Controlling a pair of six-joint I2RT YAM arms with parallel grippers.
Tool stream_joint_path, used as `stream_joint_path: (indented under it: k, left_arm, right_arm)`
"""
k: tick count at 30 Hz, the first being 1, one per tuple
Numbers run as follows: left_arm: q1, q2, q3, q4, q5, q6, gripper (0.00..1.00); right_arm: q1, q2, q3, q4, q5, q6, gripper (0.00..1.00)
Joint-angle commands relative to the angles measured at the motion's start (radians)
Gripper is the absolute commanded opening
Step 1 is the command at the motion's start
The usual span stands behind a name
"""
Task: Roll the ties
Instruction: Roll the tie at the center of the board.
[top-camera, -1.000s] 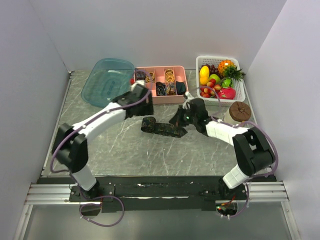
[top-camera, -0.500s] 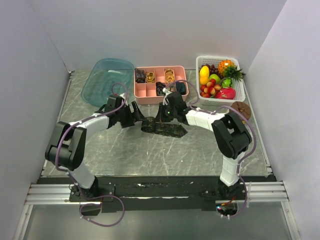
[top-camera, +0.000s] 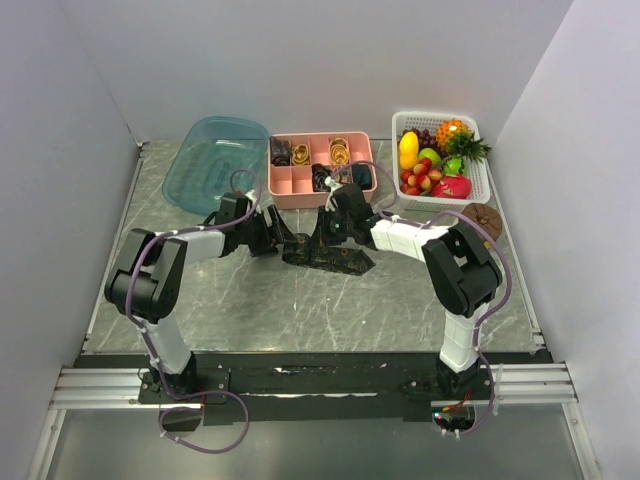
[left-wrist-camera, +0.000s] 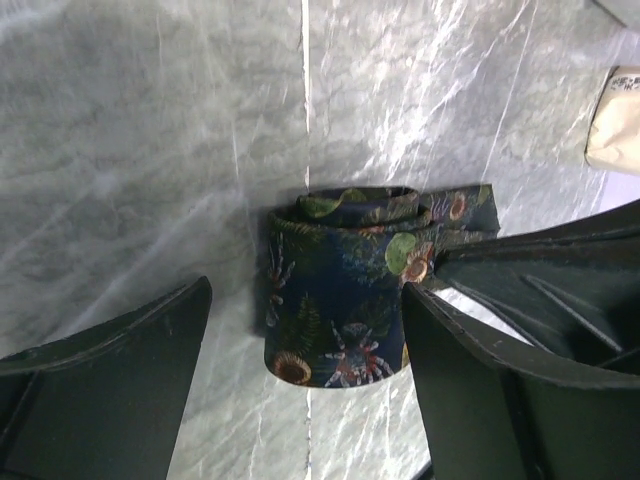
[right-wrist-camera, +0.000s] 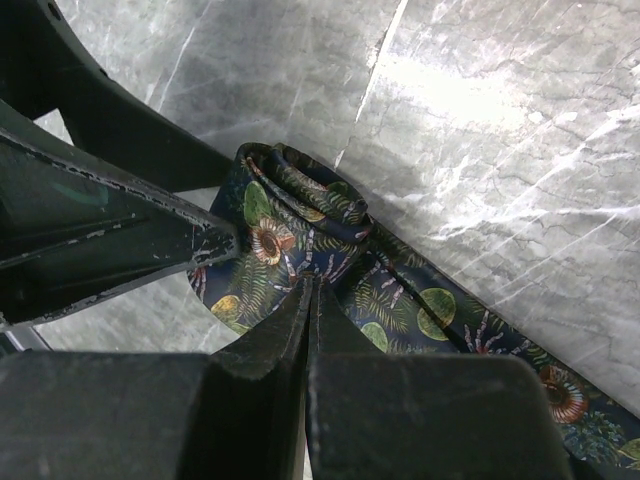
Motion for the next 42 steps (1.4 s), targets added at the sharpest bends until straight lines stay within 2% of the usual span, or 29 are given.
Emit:
stream_joint_path:
  k: [1,8,17,36,42]
  left_arm:
    - [0.004,0.023,-0.010,0.059,-0.008,0.003,0.83]
    - [0.004,0.067,-0.028,0.105,0.009,-0.008,0.79]
    - [-0.005,0.087,-0.013,0.087,-0.003,0.006,0.75]
    - [-0.019,0.072,-0.027,0.102,0.001,0.007,0.77]
    - [-0.017,0.093,-0.054,0.168,0.041,0.006,0.76]
  right_arm:
    - [0.009,-0.034,0.034,0.027,0.003,-0.008,0.00]
    - [0.014,-0.055,0.024,0.042,-0.006,-0.014,0.00]
    - [0.025,-0.077,0.006,0.079,-0.020,-0.017,0.00]
    - [0.031,0.104,0.078,0.016,0.021,-0.012,0.00]
    - [0.031,0.104,0.075,0.018,0.025,-0.008,0.00]
